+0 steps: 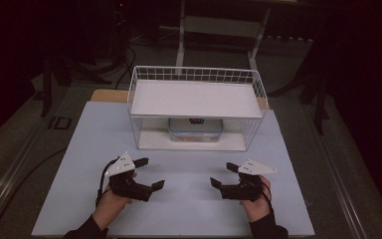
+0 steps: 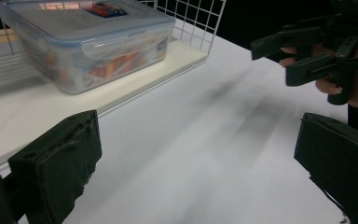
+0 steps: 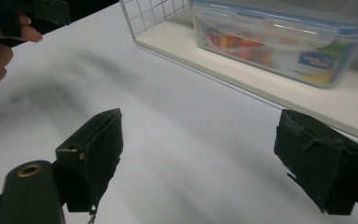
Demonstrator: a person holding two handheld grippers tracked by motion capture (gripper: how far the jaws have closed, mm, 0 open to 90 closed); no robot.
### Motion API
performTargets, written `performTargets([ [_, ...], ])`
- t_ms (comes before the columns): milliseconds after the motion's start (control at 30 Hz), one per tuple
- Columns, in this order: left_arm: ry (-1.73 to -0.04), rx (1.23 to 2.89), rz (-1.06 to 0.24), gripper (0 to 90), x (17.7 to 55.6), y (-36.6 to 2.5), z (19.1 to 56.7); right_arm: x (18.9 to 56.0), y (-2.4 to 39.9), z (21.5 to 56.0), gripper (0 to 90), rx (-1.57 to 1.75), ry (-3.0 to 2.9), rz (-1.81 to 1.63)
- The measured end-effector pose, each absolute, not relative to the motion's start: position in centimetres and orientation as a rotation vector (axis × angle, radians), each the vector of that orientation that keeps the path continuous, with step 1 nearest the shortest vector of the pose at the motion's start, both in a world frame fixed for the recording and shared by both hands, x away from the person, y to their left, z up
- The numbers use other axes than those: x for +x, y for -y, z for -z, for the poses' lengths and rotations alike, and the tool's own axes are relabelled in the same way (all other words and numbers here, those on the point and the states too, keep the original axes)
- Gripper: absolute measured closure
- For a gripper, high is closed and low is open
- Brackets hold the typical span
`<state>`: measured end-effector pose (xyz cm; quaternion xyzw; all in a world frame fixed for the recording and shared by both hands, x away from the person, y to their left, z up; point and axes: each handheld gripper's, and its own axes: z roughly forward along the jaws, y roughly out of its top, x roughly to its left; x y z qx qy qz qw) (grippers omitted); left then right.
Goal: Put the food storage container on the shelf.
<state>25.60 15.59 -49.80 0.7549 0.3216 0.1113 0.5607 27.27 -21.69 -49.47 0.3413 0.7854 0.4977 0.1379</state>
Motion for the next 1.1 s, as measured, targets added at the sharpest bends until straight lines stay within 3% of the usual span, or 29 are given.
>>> performTargets([
  [667,-0.778,1.788,-0.242,0.8,24.0,-17.5,50.9,24.7,26.9,50.4,15.6,1.079,-2.222,-1.366],
  [1100,-0.773,1.821,-0.234,0.8,24.0,-17.0,51.7,24.7,27.5,50.9,15.6,1.089,-2.230,-1.371],
])
